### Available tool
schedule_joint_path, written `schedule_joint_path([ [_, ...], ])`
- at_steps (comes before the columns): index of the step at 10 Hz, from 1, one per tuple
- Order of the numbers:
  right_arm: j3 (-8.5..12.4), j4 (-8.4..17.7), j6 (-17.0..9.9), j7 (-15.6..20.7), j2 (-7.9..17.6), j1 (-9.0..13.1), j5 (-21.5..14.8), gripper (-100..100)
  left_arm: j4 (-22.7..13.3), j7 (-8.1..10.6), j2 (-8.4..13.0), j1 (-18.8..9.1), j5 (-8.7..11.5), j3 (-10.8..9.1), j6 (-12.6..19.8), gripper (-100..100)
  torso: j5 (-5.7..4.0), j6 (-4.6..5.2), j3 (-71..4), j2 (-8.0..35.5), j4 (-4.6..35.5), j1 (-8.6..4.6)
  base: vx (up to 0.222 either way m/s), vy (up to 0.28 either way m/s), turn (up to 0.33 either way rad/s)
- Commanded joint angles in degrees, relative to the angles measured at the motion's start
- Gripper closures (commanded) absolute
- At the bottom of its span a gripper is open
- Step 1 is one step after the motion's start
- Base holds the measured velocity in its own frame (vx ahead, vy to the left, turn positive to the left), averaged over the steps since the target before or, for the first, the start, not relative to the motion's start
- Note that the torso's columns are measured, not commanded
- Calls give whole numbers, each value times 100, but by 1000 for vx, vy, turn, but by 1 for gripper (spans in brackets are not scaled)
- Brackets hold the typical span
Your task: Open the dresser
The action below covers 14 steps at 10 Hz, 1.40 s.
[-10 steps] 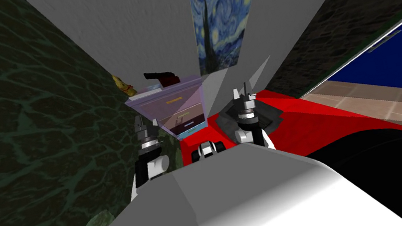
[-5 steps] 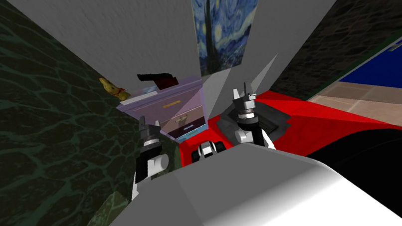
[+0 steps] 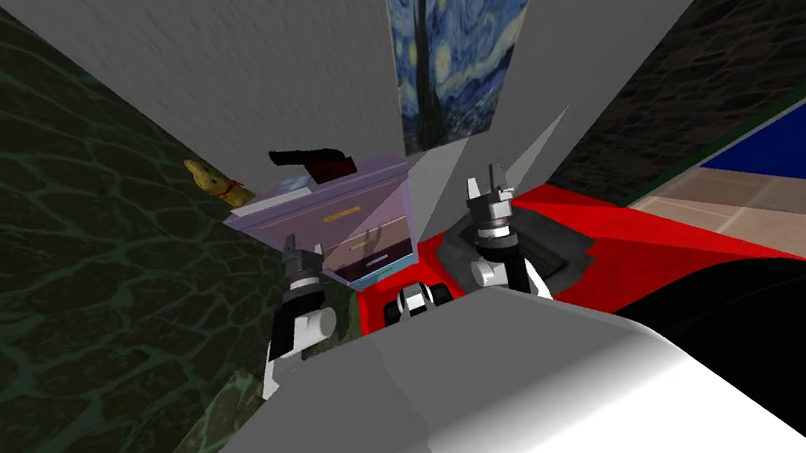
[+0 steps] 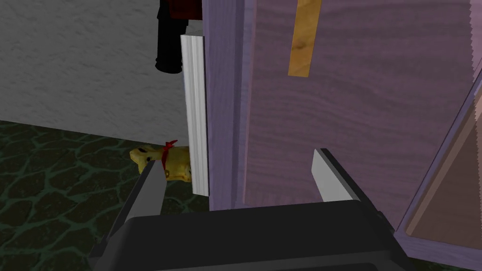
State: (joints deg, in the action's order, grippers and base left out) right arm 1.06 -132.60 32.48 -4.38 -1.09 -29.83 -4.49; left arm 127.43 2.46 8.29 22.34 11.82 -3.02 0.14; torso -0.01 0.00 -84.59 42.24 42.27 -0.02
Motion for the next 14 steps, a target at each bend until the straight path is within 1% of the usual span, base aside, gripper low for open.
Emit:
schedule_joint_path([
  [1,0,0,0,0,0,0,0,0,-84,26,-35,-97,84,-72,327,-100,1,0,-6,-9,-3,3,136,-56,35],
  [6,0,0,0,0,0,0,0,0,-217,76,-231,-245,243,-199,903,-100,2,0,5,8,2,4,117,-66,43],
  [7,0,0,0,0,0,0,0,0,-259,91,-359,-291,293,-239,1083,-100,2,0,2,3,1,5,135,-52,52],
  [9,0,0,0,0,0,0,0,0,-290,103,-543,-327,330,-269,1220,-100,1,0,3,7,1,4,100,-50,30],
  [10,0,0,0,0,0,0,0,0,-278,104,-471,-322,321,-266,1173,-100,1,0,9,15,4,2,39,-24,6],
  [11,0,0,0,0,0,1,0,0,-114,112,-484,-291,334,-302,1328,-100,2,0,16,27,7,10,90,-9,-6],
  [12,0,0,0,0,0,1,0,0,-192,110,-475,-298,334,-285,1244,-100,3,0,5,5,3,12,56,-4,1],
  [13,0,0,0,0,0,1,0,0,-179,111,-475,-296,335,-288,1261,100,3,0,4,9,1,9,8,0,2],
  [14,0,0,0,0,0,1,0,0,-74,115,-455,-223,357,-268,1284,100,3,1,10,16,2,5,-158,5,40],
])
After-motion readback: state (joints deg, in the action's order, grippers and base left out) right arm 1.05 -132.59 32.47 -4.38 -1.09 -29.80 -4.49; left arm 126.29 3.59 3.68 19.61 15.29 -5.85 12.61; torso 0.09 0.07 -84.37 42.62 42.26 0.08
